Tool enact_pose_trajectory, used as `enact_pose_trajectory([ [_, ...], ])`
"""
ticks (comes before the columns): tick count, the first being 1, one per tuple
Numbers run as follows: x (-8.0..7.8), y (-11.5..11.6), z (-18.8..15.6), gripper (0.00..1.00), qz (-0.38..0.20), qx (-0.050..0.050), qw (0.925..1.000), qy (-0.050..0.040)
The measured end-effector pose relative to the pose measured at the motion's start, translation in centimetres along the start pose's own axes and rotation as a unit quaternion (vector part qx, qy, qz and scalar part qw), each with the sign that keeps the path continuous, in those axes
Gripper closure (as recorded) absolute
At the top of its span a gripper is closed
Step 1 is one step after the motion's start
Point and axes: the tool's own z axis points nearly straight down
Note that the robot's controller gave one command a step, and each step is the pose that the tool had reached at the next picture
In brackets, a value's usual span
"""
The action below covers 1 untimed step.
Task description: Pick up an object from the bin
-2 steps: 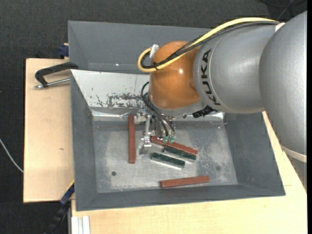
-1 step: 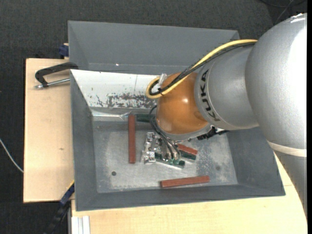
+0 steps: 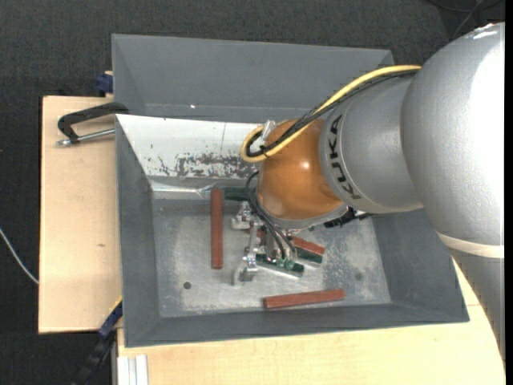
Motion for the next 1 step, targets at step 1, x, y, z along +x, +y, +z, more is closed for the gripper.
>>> enact_pose_trajectory([
  [1,0.01,0.00,0.00,0.00,0.000,0.000,1.0000,0.0001],
])
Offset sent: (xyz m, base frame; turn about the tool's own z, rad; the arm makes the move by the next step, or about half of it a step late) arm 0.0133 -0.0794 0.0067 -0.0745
